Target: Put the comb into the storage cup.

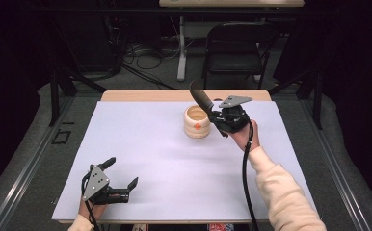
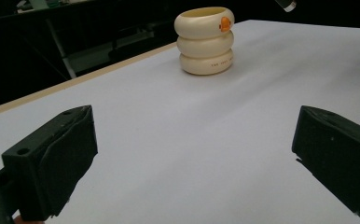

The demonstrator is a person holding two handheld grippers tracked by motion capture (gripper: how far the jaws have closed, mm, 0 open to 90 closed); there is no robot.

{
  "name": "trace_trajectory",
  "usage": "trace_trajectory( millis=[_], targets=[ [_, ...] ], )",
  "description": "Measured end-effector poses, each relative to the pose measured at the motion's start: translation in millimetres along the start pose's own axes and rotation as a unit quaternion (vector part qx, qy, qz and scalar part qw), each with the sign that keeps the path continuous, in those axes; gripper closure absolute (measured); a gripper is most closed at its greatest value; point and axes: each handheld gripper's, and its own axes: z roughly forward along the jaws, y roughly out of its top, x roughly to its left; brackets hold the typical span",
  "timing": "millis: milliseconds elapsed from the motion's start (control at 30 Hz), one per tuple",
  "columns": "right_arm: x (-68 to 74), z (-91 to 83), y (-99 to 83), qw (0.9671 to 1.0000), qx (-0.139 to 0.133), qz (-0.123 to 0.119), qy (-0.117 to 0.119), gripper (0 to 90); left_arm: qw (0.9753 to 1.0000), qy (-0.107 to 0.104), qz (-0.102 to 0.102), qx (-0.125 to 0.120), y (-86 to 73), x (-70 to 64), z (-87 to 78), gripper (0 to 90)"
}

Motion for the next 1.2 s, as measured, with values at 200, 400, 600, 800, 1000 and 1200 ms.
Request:
trace_trajectory(
  millis=[200,400,600,800,1000,1200],
  targets=[
    [-1.0,-0.3,3.8,1.0000,0.000,-0.002,-0.001,72.2,1.0000,0.000,0.000,0.000,0.0,0.0,0.0,0.0],
    [-2.2,1.6,6.1,1.0000,0.002,-0.003,-0.002,72.2,1.0000,-0.001,0.000,-0.001,0.0,-0.1,0.1,0.0],
    [-3.0,2.1,10.0,1.0000,0.002,-0.005,-0.003,72.2,1.0000,0.000,0.000,-0.001,0.0,0.0,0.1,0.0],
    [-3.7,3.1,14.6,1.0000,0.000,-0.007,-0.004,72.2,1.0000,0.000,0.000,-0.001,0.0,0.0,0.2,0.0],
    [-4.0,4.6,18.2,1.0000,-0.005,-0.008,-0.002,72.2,1.0000,0.000,-0.001,-0.001,0.0,0.0,0.2,0.0],
    [-4.9,5.7,21.1,0.9999,-0.007,-0.008,-0.004,72.1,1.0000,-0.001,-0.001,-0.001,0.0,-0.1,0.3,0.0]
  ],
)
